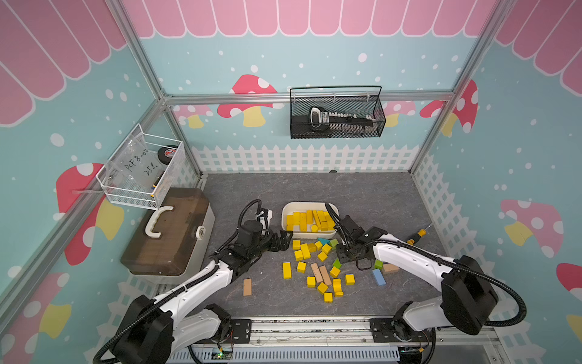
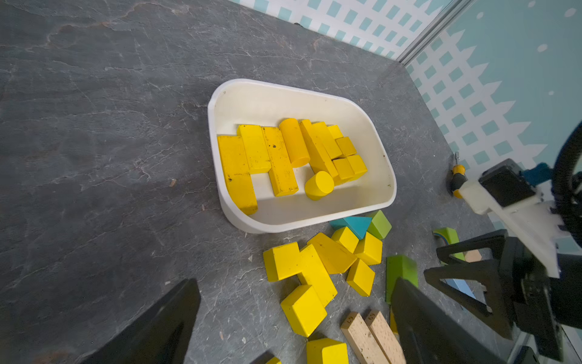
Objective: Pick out the yellow building blocks
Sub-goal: Pick up the building block from the center of the board.
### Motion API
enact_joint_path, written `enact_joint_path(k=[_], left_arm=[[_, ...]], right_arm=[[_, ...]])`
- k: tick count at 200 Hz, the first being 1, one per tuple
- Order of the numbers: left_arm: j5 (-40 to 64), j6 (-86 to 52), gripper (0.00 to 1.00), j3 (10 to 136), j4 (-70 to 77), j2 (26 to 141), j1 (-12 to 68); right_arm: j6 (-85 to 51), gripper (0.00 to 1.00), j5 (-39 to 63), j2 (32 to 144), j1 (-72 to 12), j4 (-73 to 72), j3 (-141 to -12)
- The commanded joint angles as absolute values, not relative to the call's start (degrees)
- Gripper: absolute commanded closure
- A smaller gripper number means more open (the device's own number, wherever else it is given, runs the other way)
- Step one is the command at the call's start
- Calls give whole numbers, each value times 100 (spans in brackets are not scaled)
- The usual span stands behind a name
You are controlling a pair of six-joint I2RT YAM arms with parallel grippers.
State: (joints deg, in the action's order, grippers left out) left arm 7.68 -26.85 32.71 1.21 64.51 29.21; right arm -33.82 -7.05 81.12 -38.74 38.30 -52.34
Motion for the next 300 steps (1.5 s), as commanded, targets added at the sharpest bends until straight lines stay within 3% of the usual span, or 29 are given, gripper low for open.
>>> enact_joint_path(k=[1,104,199,300], left_arm=[[866,-2777,1,3200,255,6382,2883],[869,-2795,1,3181,256,6358,2865],[895,-2799,1,3197,255,6381,2856],[905,-2804,1,3176,264,6357,2839]], right_arm=[[-3204,51,-640,7934,-3898,3961,-5272],[-3713,52,513,7324,-3912,4510,-4611],[-3849,52,616,7378,-3912,4181,-3983],[-3858,60,464,7661,-3911,4085,-4098]])
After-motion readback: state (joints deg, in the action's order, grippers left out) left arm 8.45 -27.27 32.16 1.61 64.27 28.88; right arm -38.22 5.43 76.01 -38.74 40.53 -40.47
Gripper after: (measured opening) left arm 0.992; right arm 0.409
